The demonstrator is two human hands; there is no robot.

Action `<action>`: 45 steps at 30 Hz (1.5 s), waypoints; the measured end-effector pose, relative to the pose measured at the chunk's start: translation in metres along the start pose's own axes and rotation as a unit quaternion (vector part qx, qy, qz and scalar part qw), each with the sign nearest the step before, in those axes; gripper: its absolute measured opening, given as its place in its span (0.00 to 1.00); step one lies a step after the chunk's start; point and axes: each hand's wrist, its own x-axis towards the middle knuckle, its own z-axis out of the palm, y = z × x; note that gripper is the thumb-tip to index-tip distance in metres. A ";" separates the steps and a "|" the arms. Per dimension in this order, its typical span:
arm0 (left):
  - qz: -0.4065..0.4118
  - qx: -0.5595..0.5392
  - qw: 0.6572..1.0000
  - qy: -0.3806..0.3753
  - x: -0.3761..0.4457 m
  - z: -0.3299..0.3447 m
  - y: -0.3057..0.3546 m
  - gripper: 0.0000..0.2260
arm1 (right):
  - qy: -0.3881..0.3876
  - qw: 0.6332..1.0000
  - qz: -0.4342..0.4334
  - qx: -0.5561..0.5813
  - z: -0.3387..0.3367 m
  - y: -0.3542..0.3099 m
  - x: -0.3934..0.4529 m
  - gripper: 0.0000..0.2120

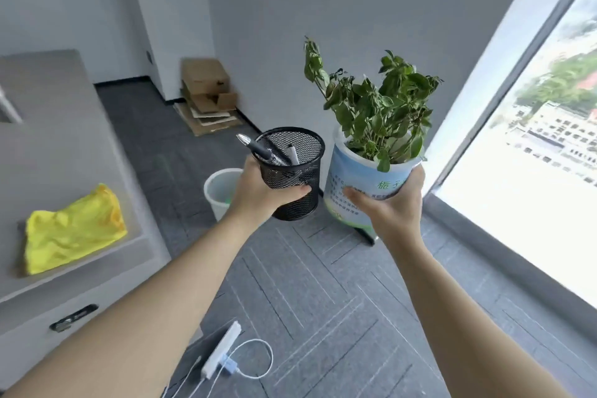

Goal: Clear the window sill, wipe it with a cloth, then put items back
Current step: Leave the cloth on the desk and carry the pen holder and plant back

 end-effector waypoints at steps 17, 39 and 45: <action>0.066 0.013 0.942 -0.330 0.091 0.446 0.051 0.35 | 0.328 0.935 0.093 -0.098 -0.353 0.122 0.084 0.43; 0.000 0.050 0.922 -0.383 0.185 0.898 0.006 0.23 | 0.406 0.888 0.185 -0.110 -0.690 0.362 0.262 0.41; -0.048 0.068 0.921 -0.381 0.224 0.982 -0.045 0.23 | 0.393 0.882 0.232 -0.116 -0.740 0.449 0.305 0.41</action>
